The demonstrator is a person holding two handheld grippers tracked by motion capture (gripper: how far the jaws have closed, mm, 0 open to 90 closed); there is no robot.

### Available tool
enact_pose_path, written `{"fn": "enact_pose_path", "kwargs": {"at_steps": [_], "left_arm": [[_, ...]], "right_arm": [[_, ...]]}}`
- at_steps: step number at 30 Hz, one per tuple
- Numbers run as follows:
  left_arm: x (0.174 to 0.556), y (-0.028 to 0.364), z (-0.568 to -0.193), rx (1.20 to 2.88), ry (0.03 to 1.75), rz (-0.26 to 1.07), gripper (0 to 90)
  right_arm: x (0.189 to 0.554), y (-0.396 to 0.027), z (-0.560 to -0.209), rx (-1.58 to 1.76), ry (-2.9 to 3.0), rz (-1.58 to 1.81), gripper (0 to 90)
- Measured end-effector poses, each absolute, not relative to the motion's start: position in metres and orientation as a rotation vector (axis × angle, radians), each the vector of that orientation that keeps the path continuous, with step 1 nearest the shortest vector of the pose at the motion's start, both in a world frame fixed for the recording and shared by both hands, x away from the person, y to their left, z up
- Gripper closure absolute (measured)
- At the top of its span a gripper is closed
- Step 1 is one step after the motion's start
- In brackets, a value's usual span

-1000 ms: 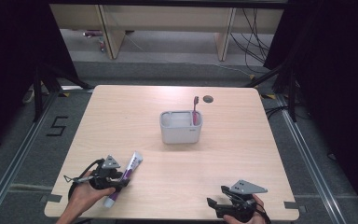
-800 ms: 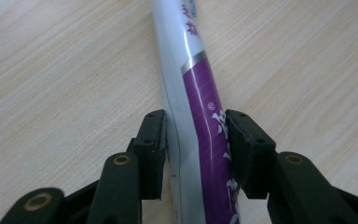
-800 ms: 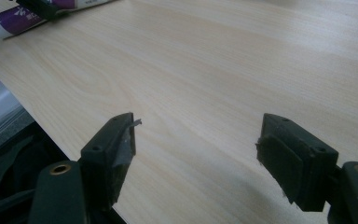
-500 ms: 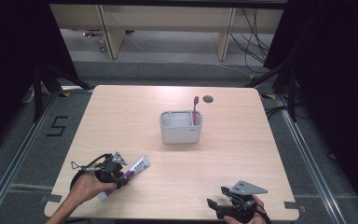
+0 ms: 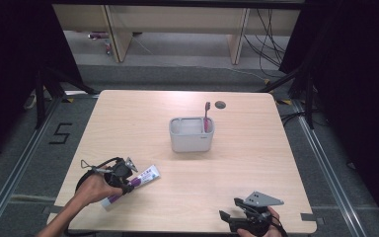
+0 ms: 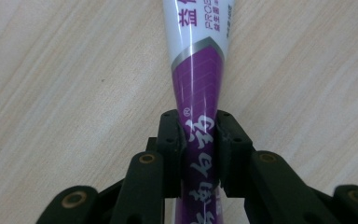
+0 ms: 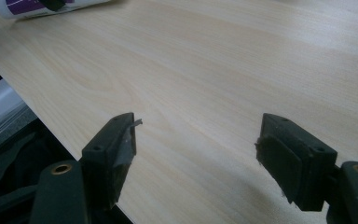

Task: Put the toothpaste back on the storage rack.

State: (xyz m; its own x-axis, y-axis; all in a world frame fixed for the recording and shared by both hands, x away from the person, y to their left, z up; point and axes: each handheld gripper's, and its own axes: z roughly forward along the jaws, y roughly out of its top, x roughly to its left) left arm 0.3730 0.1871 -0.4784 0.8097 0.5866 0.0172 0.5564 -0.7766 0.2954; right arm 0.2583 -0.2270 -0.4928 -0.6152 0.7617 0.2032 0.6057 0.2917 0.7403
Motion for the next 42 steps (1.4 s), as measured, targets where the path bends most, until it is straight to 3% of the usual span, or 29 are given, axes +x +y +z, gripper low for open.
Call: {"fn": "enact_pose_path", "kwargs": {"at_steps": [14,28,42], "left_arm": [[0.382,0.173,-0.477,2.864,0.813,0.116,74.3],[0.386,0.172,-0.480,2.893,0.799,0.068,74.3],[0.383,0.174,-0.477,2.843,0.750,0.109,75.3]], "right_arm": [[0.259,-0.226,-0.494,1.257,2.376,1.227,28.5],[0.258,-0.225,-0.494,1.272,2.385,1.242,28.6],[0.260,-0.227,-0.495,1.266,2.385,1.235,28.6]]}}
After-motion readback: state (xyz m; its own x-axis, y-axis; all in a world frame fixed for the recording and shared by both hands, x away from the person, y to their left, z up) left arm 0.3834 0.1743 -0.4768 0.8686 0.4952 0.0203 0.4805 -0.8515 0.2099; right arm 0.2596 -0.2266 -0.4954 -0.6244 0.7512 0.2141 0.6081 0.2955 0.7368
